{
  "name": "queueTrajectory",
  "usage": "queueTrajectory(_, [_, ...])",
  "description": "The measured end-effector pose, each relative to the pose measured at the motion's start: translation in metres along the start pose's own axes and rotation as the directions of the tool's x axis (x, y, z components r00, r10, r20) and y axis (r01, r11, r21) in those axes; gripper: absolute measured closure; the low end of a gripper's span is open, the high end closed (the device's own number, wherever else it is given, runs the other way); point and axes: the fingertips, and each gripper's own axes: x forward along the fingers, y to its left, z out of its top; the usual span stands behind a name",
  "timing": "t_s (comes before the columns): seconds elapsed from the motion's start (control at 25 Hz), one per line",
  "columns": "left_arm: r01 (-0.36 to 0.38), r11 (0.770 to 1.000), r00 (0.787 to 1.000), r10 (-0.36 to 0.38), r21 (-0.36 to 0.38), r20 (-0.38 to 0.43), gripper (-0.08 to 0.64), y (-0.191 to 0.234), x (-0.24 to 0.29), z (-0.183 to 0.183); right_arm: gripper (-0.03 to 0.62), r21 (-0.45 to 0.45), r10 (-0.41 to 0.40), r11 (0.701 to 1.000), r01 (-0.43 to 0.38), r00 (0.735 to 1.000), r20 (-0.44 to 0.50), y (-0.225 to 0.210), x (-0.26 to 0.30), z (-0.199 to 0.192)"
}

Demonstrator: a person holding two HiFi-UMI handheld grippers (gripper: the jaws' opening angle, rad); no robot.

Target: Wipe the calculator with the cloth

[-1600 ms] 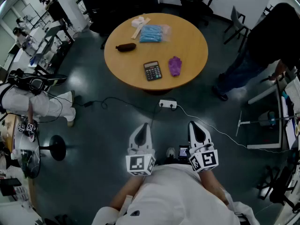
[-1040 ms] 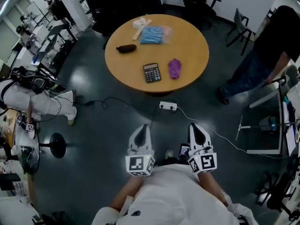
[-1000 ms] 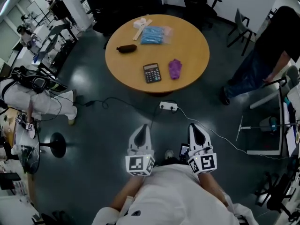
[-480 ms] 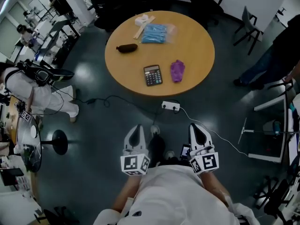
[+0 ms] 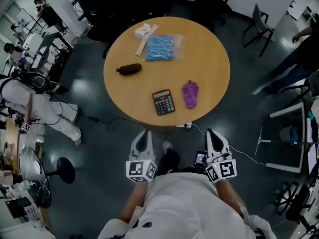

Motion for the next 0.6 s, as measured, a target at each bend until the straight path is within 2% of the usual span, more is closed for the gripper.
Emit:
queueTrajectory(0.28, [0.095,0.994,0.992,-0.089,0.054,-0.090,0.554,0.048,0.083,-0.006,0.577,0.000,-0.041,0.999,0.041,0.999,-0.019,-0.005,0.069,0.012])
queueTrajectory(0.44, [0.110,0.994,0.978,-0.106,0.013,-0.180,0.552,0.076,0.128,-0.043,0.577,0.003,-0.026,1.000,0.026,0.999,-0.045,-0.007,0.090,0.009])
queueTrajectory(0.52, [0.141,0.989,0.959,-0.145,-0.034,-0.244,0.552,0.086,0.152,-0.070,0.577,0.014,-0.010,1.000,0.011,0.998,-0.061,-0.010,0.100,0.004])
queueTrajectory(0.6, [0.211,0.976,0.920,-0.216,-0.050,-0.327,0.549,0.094,0.176,-0.096,0.577,0.022,0.009,1.000,-0.007,0.997,-0.079,-0.015,0.110,-0.002])
